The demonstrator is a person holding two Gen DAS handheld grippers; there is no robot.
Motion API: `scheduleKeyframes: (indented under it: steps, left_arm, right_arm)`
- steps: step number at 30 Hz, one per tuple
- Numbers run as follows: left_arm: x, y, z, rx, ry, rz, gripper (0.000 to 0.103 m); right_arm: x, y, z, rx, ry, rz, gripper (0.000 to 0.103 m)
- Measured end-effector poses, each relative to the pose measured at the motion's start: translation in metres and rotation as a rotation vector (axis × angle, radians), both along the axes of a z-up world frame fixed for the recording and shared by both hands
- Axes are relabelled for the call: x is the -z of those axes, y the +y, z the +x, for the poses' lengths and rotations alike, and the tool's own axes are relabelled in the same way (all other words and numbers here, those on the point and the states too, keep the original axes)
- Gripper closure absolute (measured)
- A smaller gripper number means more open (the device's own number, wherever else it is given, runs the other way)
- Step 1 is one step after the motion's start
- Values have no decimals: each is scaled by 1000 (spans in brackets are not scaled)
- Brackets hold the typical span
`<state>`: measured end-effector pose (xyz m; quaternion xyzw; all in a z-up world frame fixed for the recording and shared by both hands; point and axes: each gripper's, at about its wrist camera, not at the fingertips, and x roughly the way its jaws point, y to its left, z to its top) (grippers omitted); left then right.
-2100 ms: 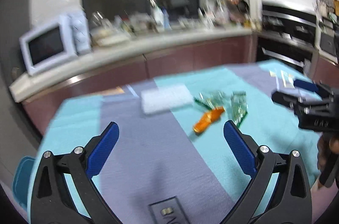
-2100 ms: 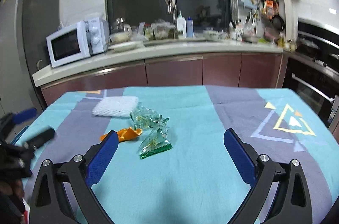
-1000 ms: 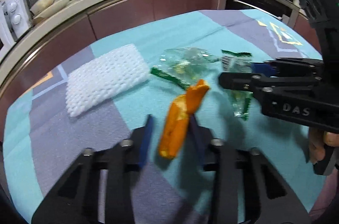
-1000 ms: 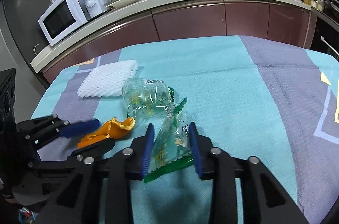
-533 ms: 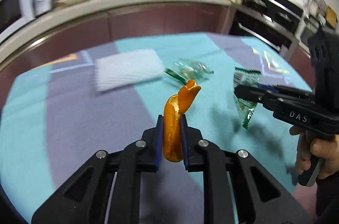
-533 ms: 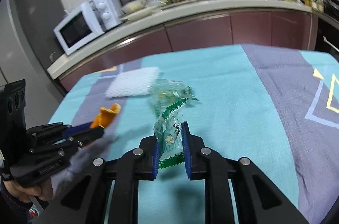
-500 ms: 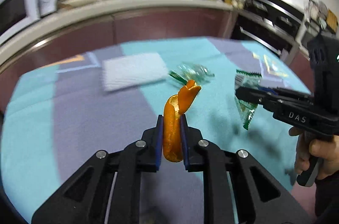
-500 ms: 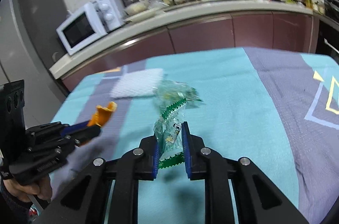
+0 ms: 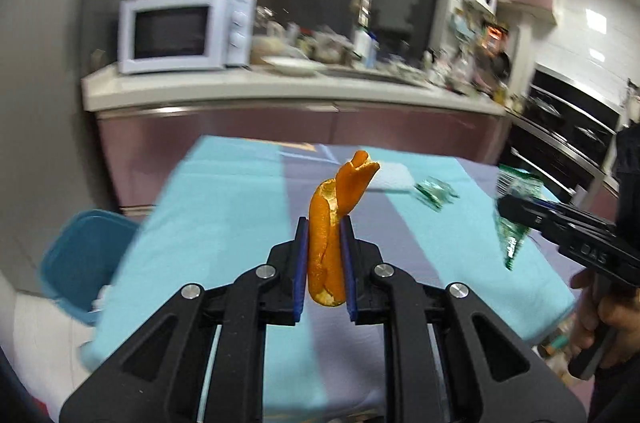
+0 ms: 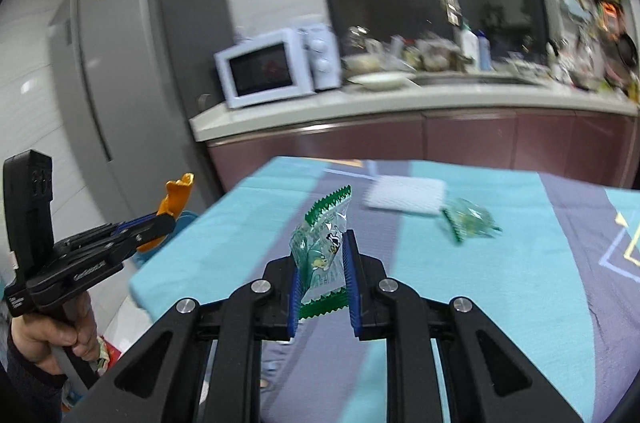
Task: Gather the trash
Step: 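Carry the orange peel and clear wrapper in both tools over the blue bin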
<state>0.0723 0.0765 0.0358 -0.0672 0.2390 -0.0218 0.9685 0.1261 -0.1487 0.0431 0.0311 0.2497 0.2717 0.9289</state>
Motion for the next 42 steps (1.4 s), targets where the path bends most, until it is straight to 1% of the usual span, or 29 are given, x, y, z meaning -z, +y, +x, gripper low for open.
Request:
scheduleKeyframes:
  steps: [6, 12, 16, 19, 22, 24, 27, 30, 34, 40, 42]
  left_arm:
    - [-19, 55, -81, -163, -75, -5, 88]
    - [-29, 119, -163, -344, -118, -24, 88]
    - [-31, 154, -205, -425, -141, -38, 87]
    - [-31, 177, -224, -465, -154, -47, 87]
    - [-30, 195, -232, -493, -157, -51, 87]
    - [-30, 206, -238, -511, -152, -49, 87]
    - [-26, 215, -234, -525, -138, -53, 87]
    - [-19, 229, -218, -537, -111, -57, 87]
    - [-6, 241, -187, -534, -63, -56, 87]
    - [24, 261, -124, -534, 33, -59, 87]
    - [34, 268, -103, -544, 66, -48, 87]
  right_arm:
    - [-20, 45, -38, -96, -94, -16, 86]
    - [-31, 95, -60, -232, -136, -13, 86]
    - [-37, 126, -68, -297, -162, -22, 86]
    - [-42, 148, -71, -331, -185, -29, 86]
    - [-44, 170, -71, -366, -198, -40, 86]
    - [-45, 185, -67, -394, -190, -40, 86]
    - [-44, 209, -56, -429, -178, -51, 86]
    - [-42, 234, -43, -461, -161, -69, 86]
    - [-37, 268, -20, -496, -139, -96, 86]
    - [-21, 308, 10, -525, -80, -132, 86]
    - [-15, 321, 21, -527, -62, -153, 86]
